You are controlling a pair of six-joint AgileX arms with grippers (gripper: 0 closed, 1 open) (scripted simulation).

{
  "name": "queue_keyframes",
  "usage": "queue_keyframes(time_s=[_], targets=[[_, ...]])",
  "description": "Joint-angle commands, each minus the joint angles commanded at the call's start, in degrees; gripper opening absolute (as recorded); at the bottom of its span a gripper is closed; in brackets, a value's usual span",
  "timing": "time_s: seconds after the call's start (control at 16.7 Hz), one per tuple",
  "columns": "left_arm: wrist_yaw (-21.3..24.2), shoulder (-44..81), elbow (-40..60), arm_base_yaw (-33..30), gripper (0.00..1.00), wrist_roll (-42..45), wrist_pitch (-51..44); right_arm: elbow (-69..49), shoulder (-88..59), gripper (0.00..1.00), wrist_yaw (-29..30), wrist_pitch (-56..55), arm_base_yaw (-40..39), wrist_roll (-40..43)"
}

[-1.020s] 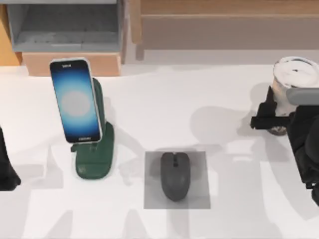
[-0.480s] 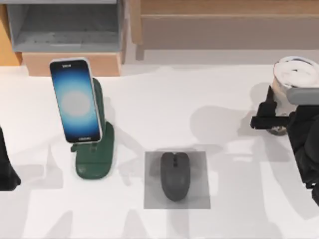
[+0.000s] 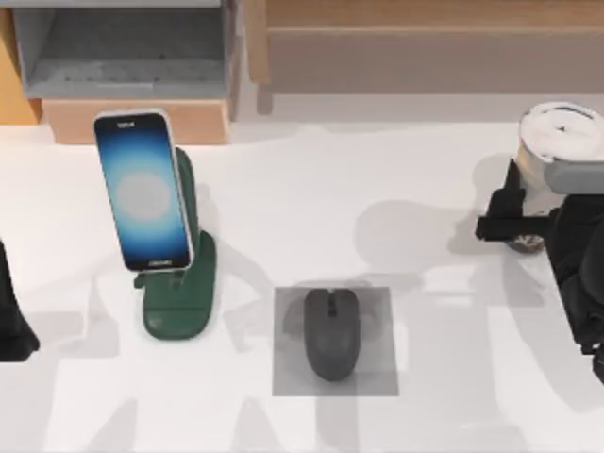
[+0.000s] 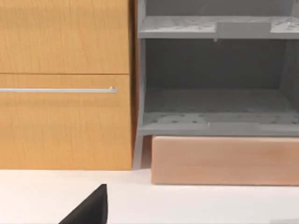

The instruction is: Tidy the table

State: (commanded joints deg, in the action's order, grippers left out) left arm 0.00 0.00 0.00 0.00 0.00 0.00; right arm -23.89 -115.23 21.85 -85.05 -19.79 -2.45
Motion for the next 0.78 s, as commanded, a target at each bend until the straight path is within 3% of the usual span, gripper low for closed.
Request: queue_keyframes(time_s=[0.42, 0.78], targets=[[0.0, 0.0, 0.0, 0.0, 1.0, 0.0, 0.0, -0.6, 1.74, 0.0, -0.17, 0.93, 0.12, -0.18], [0.0, 0.0, 0.0, 0.0, 1.0, 0.0, 0.0, -7.44, 8.4, 0.0, -4.05, 4.16, 4.43, -2.4]])
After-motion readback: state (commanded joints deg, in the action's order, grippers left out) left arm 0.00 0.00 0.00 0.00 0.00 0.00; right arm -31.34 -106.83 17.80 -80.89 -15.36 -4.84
